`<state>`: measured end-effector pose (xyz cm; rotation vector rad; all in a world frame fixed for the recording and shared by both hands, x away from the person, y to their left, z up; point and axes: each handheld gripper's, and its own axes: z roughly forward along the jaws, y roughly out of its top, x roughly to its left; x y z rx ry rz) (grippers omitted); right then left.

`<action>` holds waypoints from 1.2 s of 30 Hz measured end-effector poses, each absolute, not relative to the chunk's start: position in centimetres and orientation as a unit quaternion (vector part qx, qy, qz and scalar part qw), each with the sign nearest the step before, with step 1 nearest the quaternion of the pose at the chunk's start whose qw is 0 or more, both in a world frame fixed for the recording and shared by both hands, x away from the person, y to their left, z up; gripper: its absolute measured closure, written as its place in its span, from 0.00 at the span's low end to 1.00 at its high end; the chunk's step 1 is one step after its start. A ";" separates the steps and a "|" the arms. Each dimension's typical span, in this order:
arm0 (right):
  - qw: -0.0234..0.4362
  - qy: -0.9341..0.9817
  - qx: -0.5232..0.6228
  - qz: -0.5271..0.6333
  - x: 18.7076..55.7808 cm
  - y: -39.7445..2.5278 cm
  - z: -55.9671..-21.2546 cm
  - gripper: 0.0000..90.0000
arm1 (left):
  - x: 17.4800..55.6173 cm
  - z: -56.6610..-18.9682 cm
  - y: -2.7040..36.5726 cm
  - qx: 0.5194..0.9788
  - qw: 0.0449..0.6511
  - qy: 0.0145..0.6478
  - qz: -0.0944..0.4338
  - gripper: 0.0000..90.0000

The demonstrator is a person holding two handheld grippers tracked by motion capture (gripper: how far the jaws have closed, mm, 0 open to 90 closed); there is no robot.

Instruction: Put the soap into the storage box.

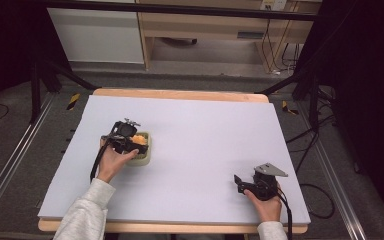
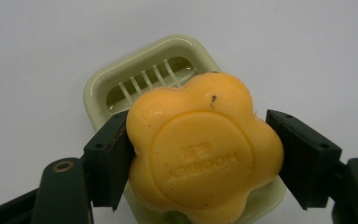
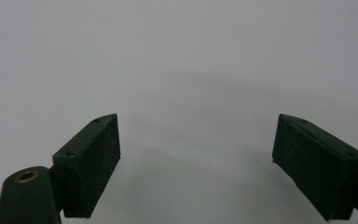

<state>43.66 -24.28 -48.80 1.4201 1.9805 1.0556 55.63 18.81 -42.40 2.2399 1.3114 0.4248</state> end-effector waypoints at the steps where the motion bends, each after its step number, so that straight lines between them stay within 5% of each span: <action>1: 0.240 0.724 0.519 0.386 43.7 -24.3 -48.8 0.17 | 55.6 -42.5 18.8 0.822 0.254 0.484 0.157 0.30; 36: 0.241 0.724 0.519 0.385 43.7 -24.3 -48.8 0.17 | 55.8 -43.8 18.9 0.822 0.246 0.490 0.154 0.29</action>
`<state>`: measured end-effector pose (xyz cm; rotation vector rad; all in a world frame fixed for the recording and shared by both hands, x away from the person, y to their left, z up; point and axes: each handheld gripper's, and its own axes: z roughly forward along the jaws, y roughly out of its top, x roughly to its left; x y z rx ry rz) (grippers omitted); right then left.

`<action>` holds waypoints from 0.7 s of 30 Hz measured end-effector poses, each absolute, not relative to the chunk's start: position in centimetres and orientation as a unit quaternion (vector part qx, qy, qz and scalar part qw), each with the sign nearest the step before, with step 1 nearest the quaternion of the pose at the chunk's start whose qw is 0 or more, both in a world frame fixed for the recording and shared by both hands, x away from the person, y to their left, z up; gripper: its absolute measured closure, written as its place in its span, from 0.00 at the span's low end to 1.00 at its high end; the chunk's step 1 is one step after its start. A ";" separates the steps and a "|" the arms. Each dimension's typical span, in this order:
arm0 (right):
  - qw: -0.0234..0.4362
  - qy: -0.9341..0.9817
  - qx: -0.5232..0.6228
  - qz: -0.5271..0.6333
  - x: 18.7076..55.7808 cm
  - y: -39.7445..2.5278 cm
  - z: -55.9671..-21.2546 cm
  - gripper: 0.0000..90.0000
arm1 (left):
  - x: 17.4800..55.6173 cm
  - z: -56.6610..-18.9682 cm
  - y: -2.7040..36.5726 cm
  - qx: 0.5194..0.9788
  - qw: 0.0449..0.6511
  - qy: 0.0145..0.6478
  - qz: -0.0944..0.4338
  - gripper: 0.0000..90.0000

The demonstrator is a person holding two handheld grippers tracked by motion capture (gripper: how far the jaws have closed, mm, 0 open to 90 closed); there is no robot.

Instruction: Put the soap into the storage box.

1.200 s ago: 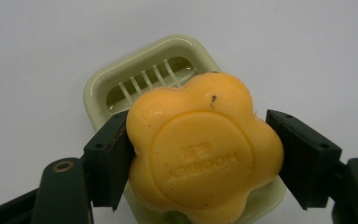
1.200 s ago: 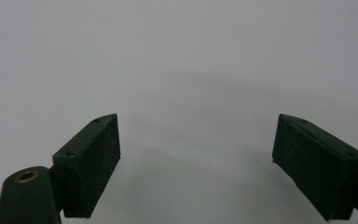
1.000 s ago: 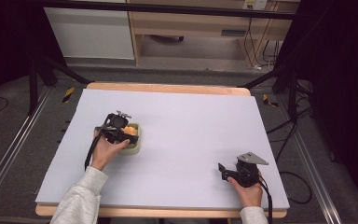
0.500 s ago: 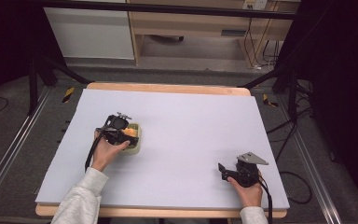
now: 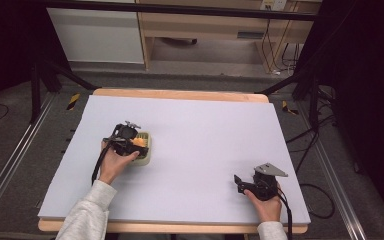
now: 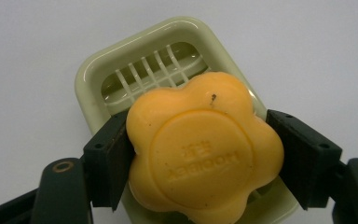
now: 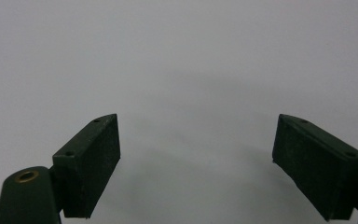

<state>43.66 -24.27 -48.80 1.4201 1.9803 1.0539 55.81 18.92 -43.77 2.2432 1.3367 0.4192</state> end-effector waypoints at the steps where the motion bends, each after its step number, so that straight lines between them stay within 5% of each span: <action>1: 0.241 0.724 0.519 0.385 43.7 -24.3 -48.8 0.17 | 55.8 -43.8 19.0 0.821 0.247 0.490 0.154 0.29; 21: 0.245 0.725 0.516 0.384 43.7 -24.3 -48.8 0.17 | 55.6 -43.9 18.8 0.821 0.245 0.488 0.166 0.27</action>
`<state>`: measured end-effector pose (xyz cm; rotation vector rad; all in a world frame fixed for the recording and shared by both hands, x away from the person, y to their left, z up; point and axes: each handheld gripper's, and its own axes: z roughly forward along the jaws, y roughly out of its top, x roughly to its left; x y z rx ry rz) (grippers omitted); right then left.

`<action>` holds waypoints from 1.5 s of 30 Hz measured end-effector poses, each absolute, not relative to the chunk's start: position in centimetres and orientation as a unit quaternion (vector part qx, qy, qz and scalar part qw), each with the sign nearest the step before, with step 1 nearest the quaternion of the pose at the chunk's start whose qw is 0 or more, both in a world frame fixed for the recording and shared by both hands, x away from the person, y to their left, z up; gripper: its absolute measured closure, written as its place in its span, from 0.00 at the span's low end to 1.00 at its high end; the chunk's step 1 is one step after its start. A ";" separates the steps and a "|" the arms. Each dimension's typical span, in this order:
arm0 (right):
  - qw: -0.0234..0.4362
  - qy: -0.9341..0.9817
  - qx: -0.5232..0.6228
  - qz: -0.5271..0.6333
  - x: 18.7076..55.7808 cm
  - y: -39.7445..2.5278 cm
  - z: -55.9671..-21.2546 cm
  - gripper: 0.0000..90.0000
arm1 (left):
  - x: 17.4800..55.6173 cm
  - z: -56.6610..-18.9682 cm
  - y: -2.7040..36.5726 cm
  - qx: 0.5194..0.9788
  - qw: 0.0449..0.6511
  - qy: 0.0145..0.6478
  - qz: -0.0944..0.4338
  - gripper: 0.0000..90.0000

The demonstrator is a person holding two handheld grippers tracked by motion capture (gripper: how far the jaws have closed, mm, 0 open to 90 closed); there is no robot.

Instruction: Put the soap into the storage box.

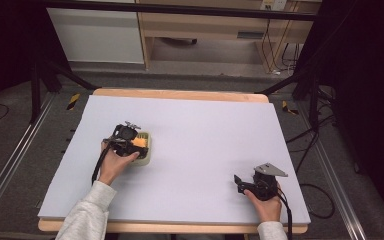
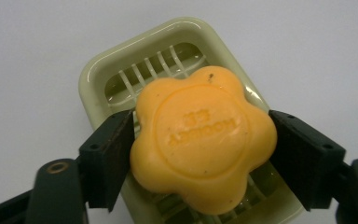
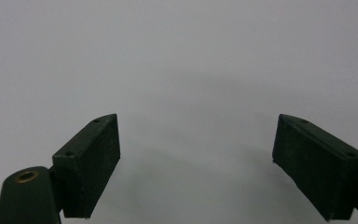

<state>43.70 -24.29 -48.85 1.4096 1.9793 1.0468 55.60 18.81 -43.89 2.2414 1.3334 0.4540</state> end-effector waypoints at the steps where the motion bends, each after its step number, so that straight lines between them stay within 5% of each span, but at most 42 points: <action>1: 0.245 0.725 0.517 0.383 43.7 -24.3 -48.8 0.17 | 55.5 -43.8 18.8 0.821 0.248 0.488 0.164 0.26; 23: 0.247 0.724 0.517 0.384 43.7 -24.3 -48.8 0.17 | 52.4 -41.9 20.2 0.808 0.310 0.469 0.178 0.23; 45: 0.247 0.719 0.521 0.387 43.6 -24.4 -48.8 0.16 | 46.9 -44.5 24.3 0.787 0.341 0.468 0.213 0.26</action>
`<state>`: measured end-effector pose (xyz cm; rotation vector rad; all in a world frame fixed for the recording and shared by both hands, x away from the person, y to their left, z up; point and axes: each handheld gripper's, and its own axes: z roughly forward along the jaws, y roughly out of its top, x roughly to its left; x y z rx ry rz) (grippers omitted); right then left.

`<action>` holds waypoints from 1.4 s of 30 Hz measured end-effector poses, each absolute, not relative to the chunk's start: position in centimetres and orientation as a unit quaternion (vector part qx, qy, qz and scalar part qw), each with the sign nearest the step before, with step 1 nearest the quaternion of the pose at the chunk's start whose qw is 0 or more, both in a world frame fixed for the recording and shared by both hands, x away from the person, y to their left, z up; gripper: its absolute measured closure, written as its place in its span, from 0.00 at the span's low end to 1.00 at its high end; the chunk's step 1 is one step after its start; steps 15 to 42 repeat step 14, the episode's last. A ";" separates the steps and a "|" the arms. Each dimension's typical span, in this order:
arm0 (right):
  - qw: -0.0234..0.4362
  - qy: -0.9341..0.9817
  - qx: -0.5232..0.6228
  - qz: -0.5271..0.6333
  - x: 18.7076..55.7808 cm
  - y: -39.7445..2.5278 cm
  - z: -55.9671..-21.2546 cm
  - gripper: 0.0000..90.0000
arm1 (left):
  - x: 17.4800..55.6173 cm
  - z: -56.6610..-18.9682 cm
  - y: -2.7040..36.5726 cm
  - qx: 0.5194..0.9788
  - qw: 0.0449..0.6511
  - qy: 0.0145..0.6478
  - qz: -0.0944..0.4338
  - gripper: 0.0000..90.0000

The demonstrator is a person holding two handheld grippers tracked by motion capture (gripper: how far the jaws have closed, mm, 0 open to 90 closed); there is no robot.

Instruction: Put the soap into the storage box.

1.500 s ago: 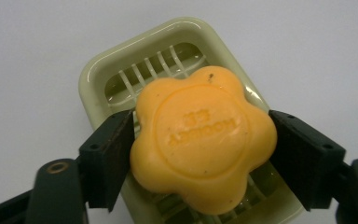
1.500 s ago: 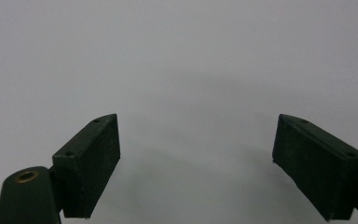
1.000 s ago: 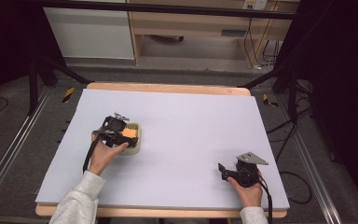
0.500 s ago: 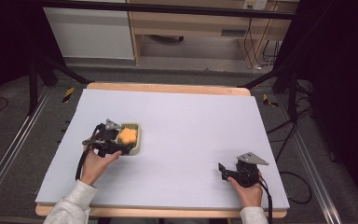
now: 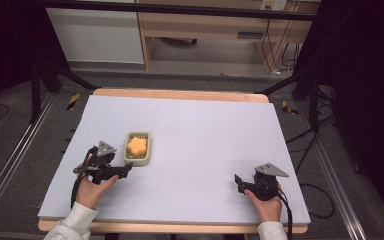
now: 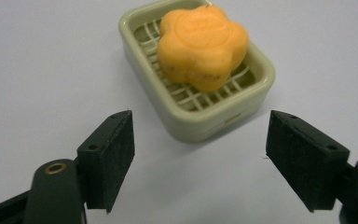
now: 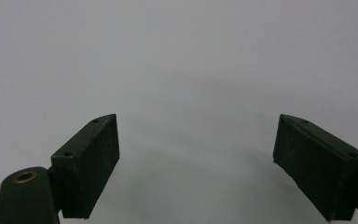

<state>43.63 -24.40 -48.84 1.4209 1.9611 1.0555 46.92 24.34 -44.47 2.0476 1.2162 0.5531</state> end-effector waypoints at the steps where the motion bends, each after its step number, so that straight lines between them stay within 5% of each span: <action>1: 0.249 0.720 0.520 0.387 43.6 -24.4 -48.8 0.16 | 46.7 -44.8 24.7 0.785 0.343 0.470 0.213 0.26; 14: 0.248 0.717 0.522 0.390 43.6 -24.5 -48.8 0.16 | 46.2 -46.6 27.8 0.767 0.338 0.499 0.219 0.26; 42: 0.248 0.717 0.522 0.390 43.6 -24.5 -48.8 0.16 | 46.2 -46.6 27.8 0.767 0.338 0.499 0.219 0.26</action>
